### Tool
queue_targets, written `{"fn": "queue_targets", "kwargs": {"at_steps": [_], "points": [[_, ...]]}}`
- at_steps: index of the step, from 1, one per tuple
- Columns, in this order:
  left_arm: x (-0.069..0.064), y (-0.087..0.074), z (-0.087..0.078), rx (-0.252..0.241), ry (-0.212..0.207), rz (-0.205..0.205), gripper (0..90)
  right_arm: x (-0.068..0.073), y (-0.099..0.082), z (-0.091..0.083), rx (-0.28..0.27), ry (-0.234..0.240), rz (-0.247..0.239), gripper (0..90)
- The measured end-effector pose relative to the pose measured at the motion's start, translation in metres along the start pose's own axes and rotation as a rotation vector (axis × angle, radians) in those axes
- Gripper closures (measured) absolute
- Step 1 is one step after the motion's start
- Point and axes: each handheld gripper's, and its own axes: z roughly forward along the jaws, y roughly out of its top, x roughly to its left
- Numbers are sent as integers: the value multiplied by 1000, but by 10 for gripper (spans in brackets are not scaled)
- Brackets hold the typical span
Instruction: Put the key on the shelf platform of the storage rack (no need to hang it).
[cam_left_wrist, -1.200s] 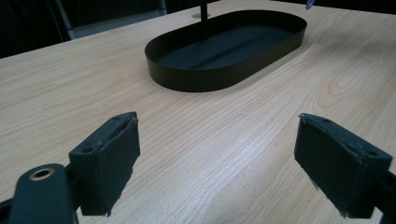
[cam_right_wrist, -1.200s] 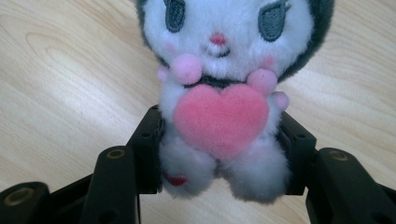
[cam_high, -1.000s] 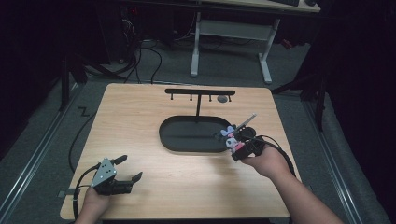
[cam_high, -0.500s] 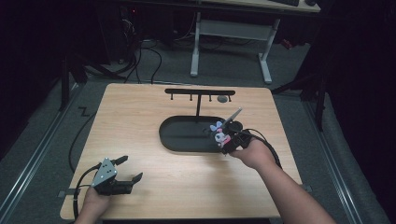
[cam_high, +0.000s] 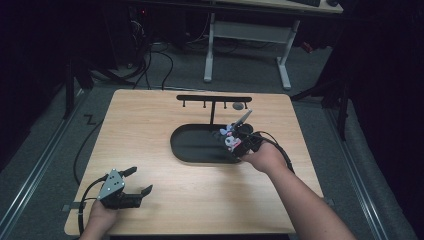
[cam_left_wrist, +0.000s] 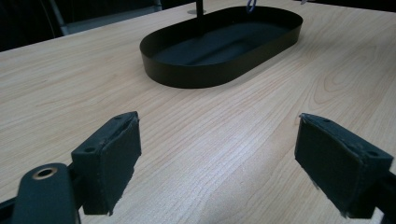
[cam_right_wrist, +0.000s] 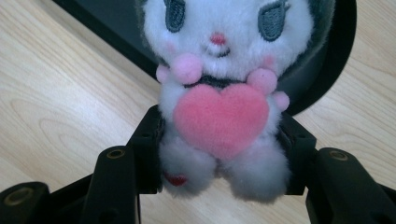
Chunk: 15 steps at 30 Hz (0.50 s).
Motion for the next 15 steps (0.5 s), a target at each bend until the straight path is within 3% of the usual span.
{"fn": "queue_targets", "kwargs": {"at_steps": [15], "points": [[1,0,0,4,-2,-2,150,7,24,24,-6,12,2,467]]}}
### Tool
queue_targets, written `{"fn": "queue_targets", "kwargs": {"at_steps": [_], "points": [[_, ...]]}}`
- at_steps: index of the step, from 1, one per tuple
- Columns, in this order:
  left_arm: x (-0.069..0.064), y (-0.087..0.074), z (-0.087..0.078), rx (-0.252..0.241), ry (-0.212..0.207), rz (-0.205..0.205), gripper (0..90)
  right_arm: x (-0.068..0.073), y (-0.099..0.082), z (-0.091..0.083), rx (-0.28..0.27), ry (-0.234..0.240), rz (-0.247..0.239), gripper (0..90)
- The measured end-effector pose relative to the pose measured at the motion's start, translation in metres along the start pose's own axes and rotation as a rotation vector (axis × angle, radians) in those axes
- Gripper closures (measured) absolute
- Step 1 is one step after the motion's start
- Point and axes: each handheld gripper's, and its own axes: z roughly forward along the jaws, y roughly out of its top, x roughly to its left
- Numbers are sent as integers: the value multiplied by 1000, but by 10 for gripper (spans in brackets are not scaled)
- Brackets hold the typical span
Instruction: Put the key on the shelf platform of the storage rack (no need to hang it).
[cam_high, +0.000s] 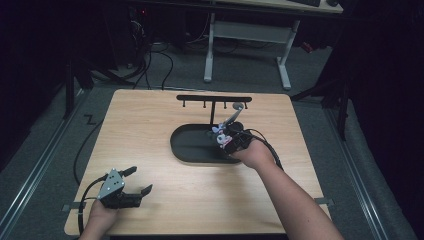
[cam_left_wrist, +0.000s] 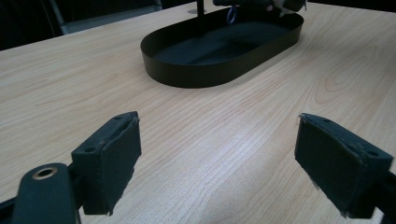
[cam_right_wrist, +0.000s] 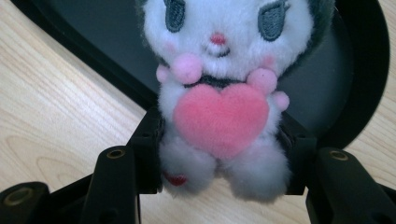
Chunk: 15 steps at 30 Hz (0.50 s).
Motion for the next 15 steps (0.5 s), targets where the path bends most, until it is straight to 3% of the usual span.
{"fn": "queue_targets", "kwargs": {"at_steps": [15], "points": [[0,0,1,4,-6,3,151,1,18,20,-4,-3,-2,467]]}}
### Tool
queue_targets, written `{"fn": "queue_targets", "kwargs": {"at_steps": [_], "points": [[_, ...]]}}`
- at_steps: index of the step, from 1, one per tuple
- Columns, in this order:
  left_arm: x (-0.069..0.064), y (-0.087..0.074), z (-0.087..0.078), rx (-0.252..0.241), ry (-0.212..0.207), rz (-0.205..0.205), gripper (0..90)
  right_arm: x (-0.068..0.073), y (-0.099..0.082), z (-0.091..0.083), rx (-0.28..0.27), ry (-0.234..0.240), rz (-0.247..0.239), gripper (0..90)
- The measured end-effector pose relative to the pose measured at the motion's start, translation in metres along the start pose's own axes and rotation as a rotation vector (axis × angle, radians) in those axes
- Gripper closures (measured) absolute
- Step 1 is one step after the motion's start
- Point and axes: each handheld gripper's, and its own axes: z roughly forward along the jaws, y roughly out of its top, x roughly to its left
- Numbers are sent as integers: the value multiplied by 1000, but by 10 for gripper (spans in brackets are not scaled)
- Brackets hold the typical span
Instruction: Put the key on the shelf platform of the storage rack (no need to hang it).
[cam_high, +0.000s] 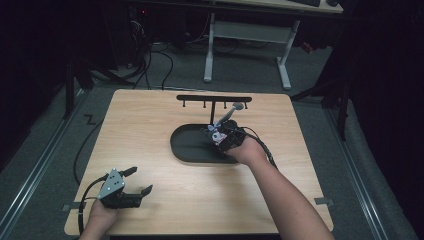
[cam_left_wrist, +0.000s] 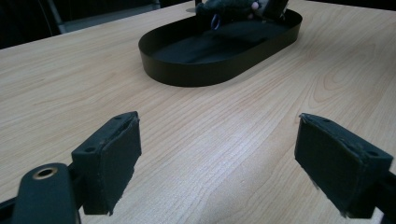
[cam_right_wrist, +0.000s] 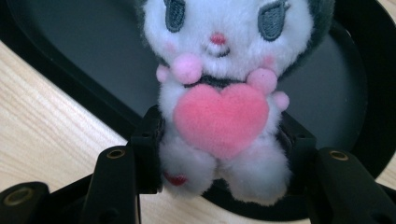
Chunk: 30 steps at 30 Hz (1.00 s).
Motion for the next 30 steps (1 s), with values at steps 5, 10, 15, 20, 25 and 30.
{"fn": "queue_targets", "kwargs": {"at_steps": [5,10,15,20,25,30], "points": [[0,0,0,2,-3,0,151,-1,2,8,10,3,-7,467],[0,0,1,1,-5,-1,151,-1,0,12,26,3,13,466],[0,0,1,5,-9,0,152,-5,-4,16,34,-11,-4,465],[0,0,1,8,-11,3,151,-8,-9,17,42,-7,7,464],[-1,0,2,10,-12,3,151,-11,-12,19,45,-4,14,462],[-1,0,2,11,-11,2,151,-11,-12,20,54,3,22,454]]}}
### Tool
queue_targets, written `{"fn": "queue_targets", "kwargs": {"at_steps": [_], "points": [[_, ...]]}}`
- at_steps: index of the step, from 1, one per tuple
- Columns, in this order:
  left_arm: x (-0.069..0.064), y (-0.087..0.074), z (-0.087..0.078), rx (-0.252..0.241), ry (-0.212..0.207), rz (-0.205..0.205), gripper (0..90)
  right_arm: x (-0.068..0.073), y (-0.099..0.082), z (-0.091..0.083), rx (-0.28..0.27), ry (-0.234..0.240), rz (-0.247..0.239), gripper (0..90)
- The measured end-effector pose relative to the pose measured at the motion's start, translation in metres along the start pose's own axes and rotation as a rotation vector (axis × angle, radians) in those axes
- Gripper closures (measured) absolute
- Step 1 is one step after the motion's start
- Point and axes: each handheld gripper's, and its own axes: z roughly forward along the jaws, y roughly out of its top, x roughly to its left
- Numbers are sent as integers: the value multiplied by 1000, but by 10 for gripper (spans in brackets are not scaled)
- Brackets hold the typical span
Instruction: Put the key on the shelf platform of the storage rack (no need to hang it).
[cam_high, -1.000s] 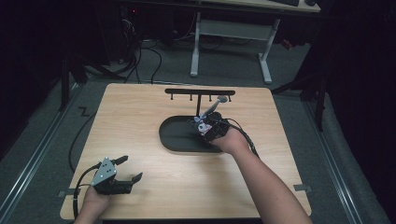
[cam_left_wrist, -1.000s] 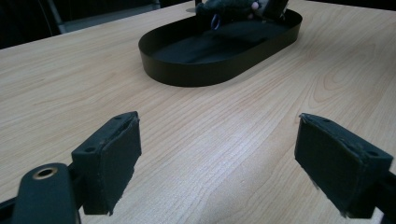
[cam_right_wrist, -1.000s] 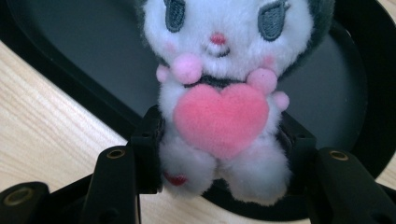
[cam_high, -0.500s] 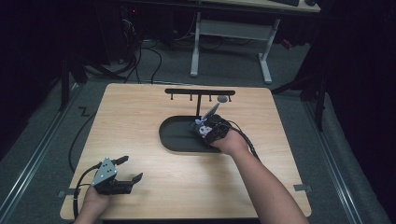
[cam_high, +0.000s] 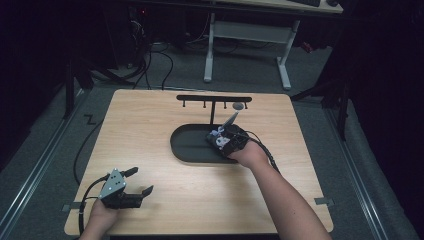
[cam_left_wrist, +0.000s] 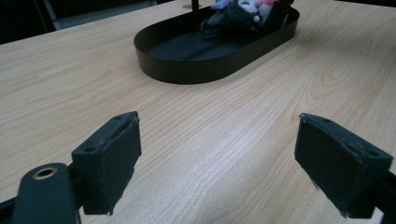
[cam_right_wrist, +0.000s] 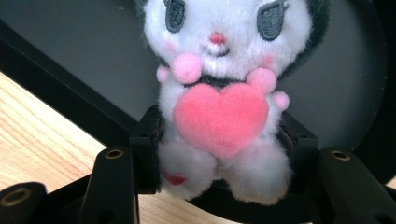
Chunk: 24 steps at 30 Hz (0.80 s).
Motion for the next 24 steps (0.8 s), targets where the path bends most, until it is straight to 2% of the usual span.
{"fn": "queue_targets", "kwargs": {"at_steps": [7,11,15,18,19,20,22,23,24], "points": [[0,0,0,-1,-1,-1,151,1,0,2,-3,-3,3,443],[0,0,0,-1,0,-1,151,1,0,2,-9,2,5,396],[0,0,0,0,0,-2,152,0,1,-1,-41,14,-1,326],[0,0,0,0,0,-3,151,1,1,-5,-56,0,8,289],[0,0,0,0,0,-3,152,0,1,-6,-67,0,-2,285],[0,0,0,-1,-1,-3,151,1,1,-8,-70,0,15,279],[0,0,0,0,-1,-3,152,0,0,-12,-86,-11,-5,268],[0,0,1,0,-2,-4,151,2,-1,-13,-87,-8,17,254],[0,0,1,1,-3,-3,152,2,-2,-16,-91,-11,20,249]]}}
